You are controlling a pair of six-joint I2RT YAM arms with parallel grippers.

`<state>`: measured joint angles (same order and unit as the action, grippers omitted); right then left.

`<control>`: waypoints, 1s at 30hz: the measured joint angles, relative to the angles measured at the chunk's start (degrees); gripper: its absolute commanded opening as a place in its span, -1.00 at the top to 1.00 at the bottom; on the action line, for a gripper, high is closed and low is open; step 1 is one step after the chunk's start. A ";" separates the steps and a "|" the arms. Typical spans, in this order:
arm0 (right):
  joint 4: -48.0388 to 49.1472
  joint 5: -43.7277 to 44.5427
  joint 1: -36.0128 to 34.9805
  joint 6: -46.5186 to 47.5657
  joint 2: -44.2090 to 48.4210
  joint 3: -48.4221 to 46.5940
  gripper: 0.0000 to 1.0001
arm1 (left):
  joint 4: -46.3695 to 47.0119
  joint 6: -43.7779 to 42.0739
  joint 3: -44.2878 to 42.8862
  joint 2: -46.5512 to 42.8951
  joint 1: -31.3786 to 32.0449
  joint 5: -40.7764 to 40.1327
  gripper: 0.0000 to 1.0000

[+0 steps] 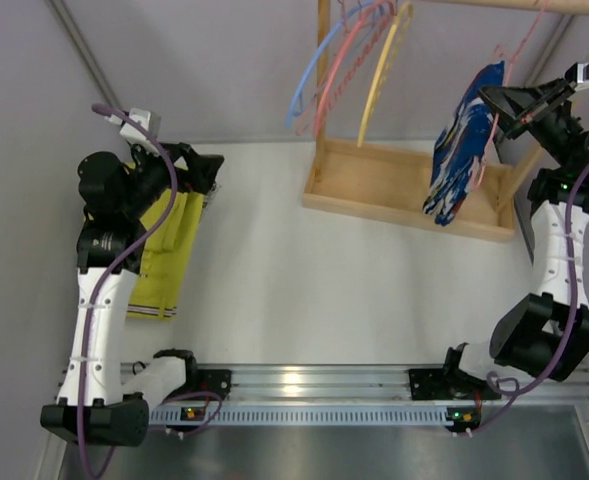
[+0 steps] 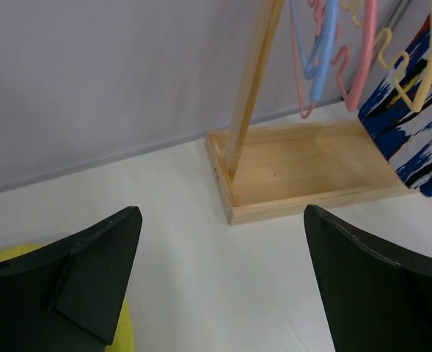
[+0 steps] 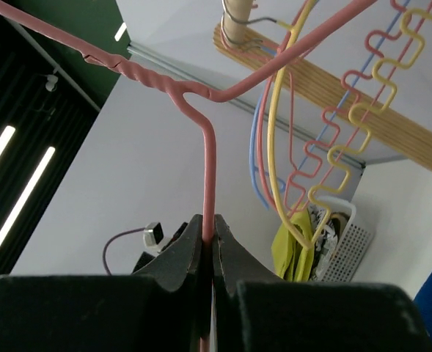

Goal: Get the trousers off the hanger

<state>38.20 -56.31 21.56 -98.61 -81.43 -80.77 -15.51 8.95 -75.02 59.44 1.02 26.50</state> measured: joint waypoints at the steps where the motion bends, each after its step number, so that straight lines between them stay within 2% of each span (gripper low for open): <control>1: 0.17 -0.52 -0.20 -0.55 1.66 2.38 1.00 | 0.55 -0.04 0.02 -0.13 0.11 0.98 -0.97; 6: 0.52 -1.22 -1.22 -1.51 8.72 11.39 1.00 | 2.78 -3.17 0.02 -0.48 4.22 3.06 -0.95; 10: -1.44 -1.60 -1.75 -1.81 14.25 15.21 1.00 | 3.21 -8.20 0.04 -0.17 14.03 2.60 -0.88; 20: -9.31 -0.39 -2.75 0.81 24.98 15.52 1.00 | 5.03 -23.30 1.57 3.80 39.12 -4.31 -0.88; 27: -14.80 0.17 -3.34 2.05 26.95 14.12 1.00 | 21.66 -31.65 16.22 5.40 61.31 -19.34 -0.89; 30: -17.11 0.44 -3.93 2.82 26.93 12.79 1.00 | 29.42 -33.73 21.40 9.05 66.51 -23.28 -0.90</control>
<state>21.08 -55.88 17.63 -95.79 -54.50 -67.99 13.91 -24.77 -53.63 68.49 67.53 3.22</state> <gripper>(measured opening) 0.029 0.945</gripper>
